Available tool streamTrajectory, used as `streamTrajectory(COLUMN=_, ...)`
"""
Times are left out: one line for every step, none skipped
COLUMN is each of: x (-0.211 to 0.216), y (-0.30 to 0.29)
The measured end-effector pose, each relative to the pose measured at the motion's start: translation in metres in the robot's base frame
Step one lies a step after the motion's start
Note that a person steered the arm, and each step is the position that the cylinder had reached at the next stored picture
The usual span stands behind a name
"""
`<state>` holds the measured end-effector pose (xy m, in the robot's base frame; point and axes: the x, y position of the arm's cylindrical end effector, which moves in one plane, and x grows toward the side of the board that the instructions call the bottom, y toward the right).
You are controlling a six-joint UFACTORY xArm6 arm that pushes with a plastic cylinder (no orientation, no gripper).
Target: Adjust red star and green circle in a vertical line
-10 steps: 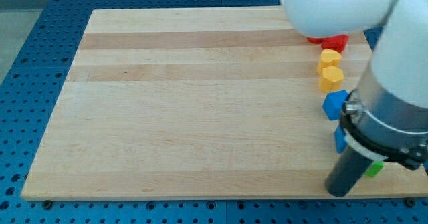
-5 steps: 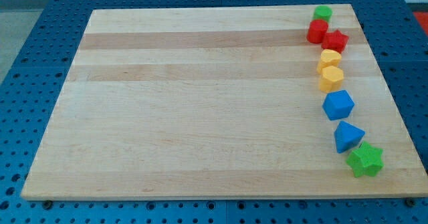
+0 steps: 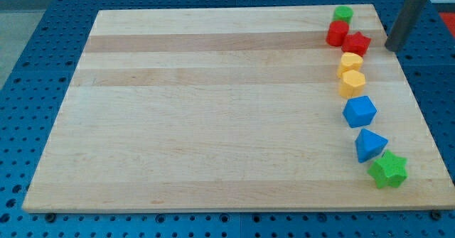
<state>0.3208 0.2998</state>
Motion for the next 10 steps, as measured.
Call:
streamTrajectory(x=-0.001, y=-0.014)
streamTrajectory(x=-0.001, y=-0.036)
streamTrajectory(x=-0.001, y=-0.053)
streamTrajectory(x=-0.003, y=-0.046)
streamTrajectory(x=-0.004, y=-0.029)
streamTrajectory(x=0.007, y=-0.025)
streamTrajectory(x=0.007, y=-0.051)
streamTrajectory(x=0.007, y=-0.074)
streamTrajectory(x=0.006, y=-0.071)
streamTrajectory(x=-0.036, y=-0.001)
